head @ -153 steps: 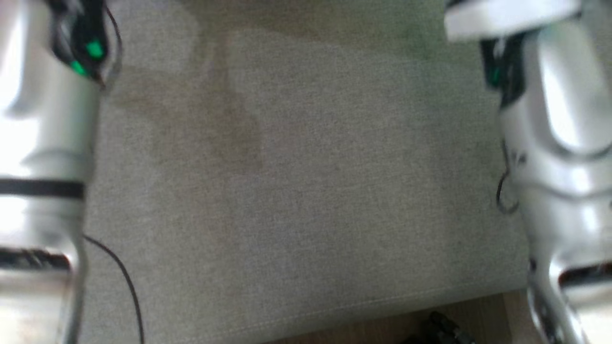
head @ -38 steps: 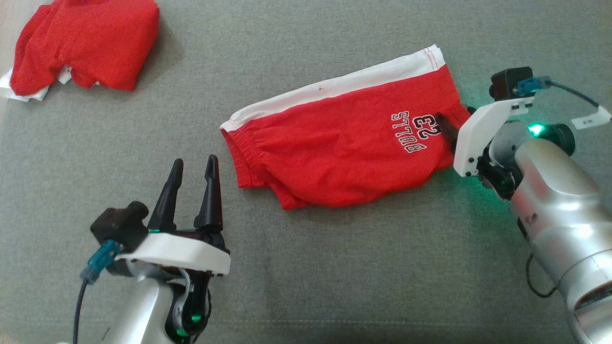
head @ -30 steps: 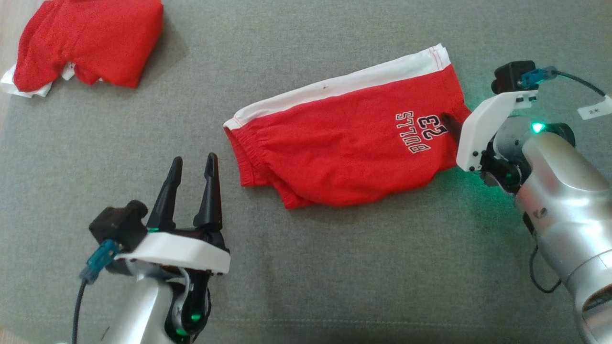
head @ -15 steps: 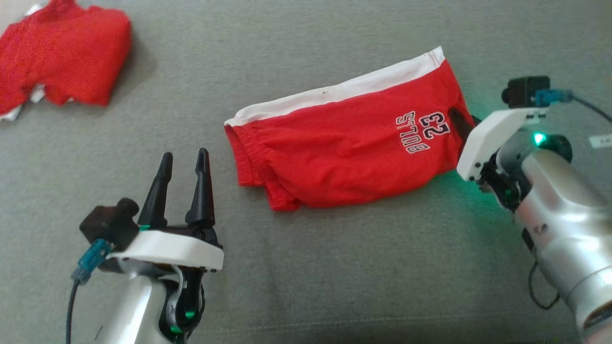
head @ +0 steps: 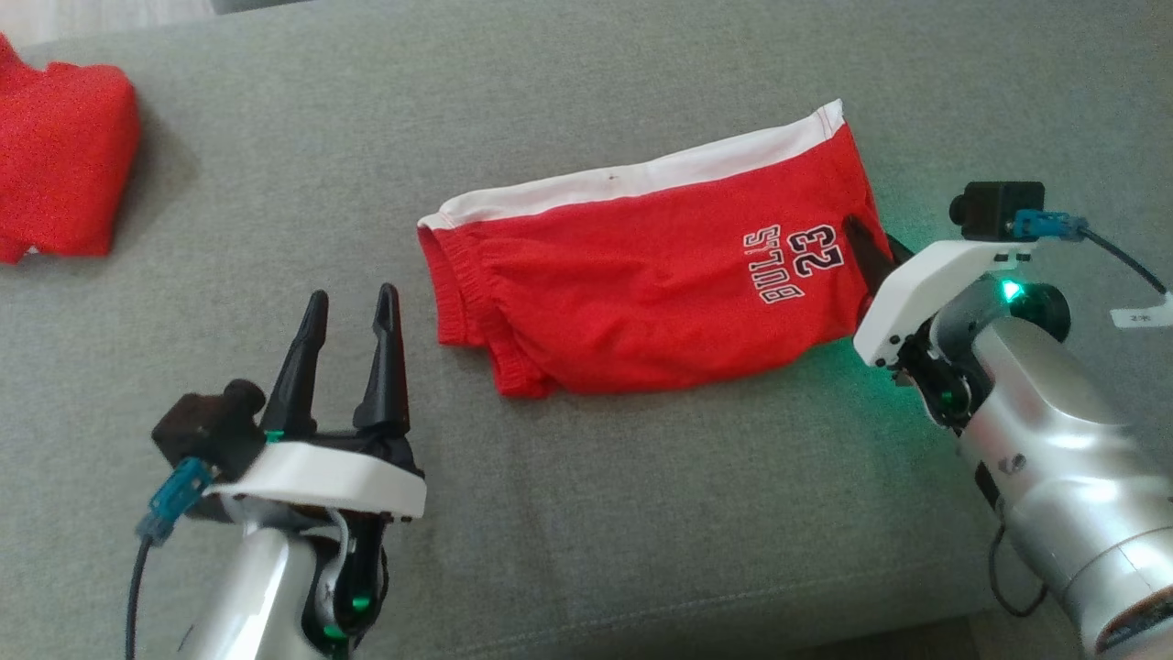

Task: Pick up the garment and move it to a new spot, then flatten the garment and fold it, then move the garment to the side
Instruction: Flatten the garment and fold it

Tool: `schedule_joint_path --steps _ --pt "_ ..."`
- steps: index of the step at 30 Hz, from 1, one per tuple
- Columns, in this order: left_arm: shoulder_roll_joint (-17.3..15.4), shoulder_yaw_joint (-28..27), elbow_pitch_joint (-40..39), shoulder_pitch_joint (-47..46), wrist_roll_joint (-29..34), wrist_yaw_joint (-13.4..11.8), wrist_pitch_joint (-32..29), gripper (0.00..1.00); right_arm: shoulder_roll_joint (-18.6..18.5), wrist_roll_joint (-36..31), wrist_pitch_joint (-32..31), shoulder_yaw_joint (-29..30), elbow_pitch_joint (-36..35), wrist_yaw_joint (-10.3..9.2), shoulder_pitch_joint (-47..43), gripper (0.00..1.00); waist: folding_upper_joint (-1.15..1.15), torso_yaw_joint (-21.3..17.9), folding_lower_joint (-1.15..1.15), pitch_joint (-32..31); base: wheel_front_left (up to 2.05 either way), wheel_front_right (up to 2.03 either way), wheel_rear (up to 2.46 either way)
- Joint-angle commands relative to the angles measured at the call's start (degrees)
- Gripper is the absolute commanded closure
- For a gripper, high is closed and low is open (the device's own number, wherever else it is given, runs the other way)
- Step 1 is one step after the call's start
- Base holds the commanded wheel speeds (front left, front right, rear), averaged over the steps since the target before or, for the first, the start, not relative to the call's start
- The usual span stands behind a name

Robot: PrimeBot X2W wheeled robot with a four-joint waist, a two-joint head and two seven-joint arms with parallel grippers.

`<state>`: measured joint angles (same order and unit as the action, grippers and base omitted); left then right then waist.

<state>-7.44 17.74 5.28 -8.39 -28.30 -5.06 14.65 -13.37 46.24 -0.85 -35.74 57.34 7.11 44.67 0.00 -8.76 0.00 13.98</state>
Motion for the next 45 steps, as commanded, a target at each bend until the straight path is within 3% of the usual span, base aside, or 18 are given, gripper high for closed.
schedule_joint_path --steps 1,10,18,27,36,38,39,40,45 --pt "-1.3 -2.0 -1.6 -1.5 0.7 -0.3 0.2 0.00 0.5 0.3 1.2 -0.1 -1.5 0.37 -0.3 1.00 0.00 0.4 0.00 -0.4 0.00 0.00 0.00" --pt "-1.1 -3.2 -1.3 0.2 0.3 -1.0 0.3 0.00 2.9 -1.3 3.7 -3.1 -9.0 0.37 -0.8 1.00 0.00 4.2 0.00 -3.6 0.00 0.00 0.00" --pt "-0.3 -3.4 -1.6 1.4 -0.1 -0.8 0.3 0.00 6.2 -2.8 -0.5 -7.9 -18.0 0.37 -3.4 1.00 0.00 8.8 0.00 -5.1 0.00 0.00 0.00" --pt "0.6 -3.8 -1.5 1.5 0.0 -0.3 0.3 0.00 8.4 -3.9 -3.9 -9.2 -16.3 0.37 -5.4 1.00 0.00 11.6 0.00 -4.7 0.00 0.00 0.00" --pt "1.4 -4.4 -1.1 1.7 0.4 0.3 0.3 0.00 10.1 -2.6 -4.4 -12.0 -15.3 0.37 -6.1 1.00 0.00 11.8 0.00 -4.9 0.00 0.00 0.00" --pt "1.6 -4.4 -1.0 1.8 0.5 0.4 0.3 0.00 10.3 -2.2 -4.0 -12.7 -15.3 0.37 -6.2 0.64 0.00 11.7 0.00 -5.1 0.00 0.00 0.00" --pt "1.6 -4.4 -0.9 1.8 0.5 0.5 0.3 0.00 10.3 -1.8 -3.9 -13.2 -15.4 0.37 -6.2 0.38 0.00 11.6 0.00 -5.2 0.00 0.00 0.00" --pt "1.7 -4.4 -0.8 1.9 0.6 0.6 0.3 0.00 10.4 -1.4 -3.7 -13.7 -15.7 0.37 -6.3 0.00 0.00 11.6 0.00 -5.3 0.00 0.00 0.00" --pt "1.8 -4.6 -0.6 2.2 0.7 0.7 0.3 0.00 10.4 0.2 -2.5 -15.5 -17.2 0.37 -6.6 0.00 0.00 11.3 0.00 -5.7 0.00 0.00 0.00"
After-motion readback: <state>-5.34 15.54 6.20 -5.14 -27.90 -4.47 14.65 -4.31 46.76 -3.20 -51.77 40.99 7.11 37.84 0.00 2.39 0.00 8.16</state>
